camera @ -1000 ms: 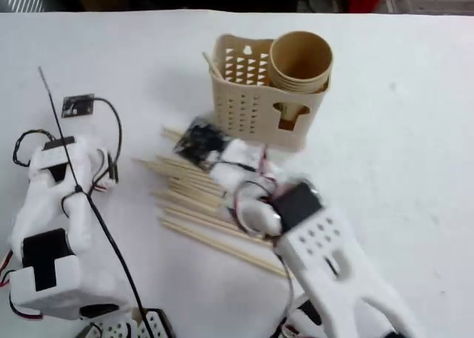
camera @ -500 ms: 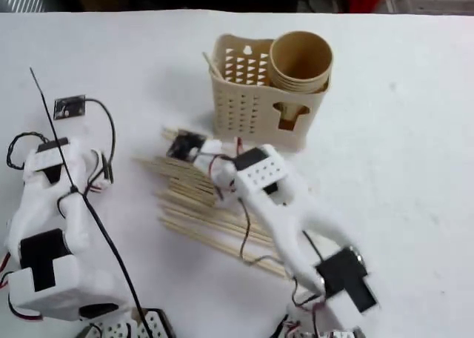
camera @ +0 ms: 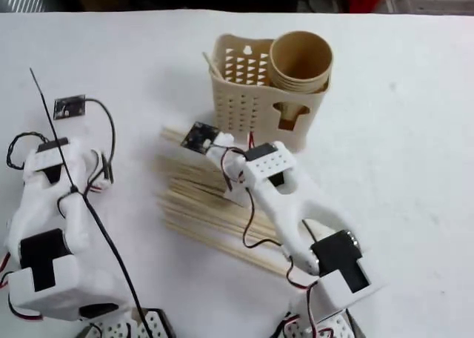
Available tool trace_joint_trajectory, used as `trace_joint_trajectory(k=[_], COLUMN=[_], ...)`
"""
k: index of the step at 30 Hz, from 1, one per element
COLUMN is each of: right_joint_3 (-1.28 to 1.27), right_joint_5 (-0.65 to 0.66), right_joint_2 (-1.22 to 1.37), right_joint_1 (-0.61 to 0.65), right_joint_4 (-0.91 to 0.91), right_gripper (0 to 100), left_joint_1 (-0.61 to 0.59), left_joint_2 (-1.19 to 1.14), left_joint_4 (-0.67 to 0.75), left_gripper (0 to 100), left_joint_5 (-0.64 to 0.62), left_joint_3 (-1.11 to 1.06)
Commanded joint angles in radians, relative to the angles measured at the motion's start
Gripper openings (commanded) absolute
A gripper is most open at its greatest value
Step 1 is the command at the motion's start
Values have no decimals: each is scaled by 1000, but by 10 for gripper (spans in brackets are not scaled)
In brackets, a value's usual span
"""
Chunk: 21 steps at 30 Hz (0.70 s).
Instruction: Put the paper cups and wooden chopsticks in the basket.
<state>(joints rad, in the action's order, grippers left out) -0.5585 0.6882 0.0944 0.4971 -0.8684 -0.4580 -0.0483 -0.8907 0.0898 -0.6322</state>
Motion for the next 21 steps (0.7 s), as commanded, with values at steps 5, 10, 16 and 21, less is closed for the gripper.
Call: trace_joint_trajectory(k=[5,10,16,21], right_joint_3=[104,152,158,190], right_joint_5=[-64,-112,-123,-130], right_joint_2=[-45,-214,-429,-593], right_joint_1=[-21,-13,-13,-12], right_joint_4=[-56,-160,-240,-245], right_gripper=[17,17,17,17], left_joint_1=[-4,-2,-2,-2], left_joint_2=[12,10,10,10], left_joint_4=[12,12,12,12], left_gripper=[124,124,124,124], left_joint_5=[-5,-5,-6,-6], left_joint_3=[8,8,8,8])
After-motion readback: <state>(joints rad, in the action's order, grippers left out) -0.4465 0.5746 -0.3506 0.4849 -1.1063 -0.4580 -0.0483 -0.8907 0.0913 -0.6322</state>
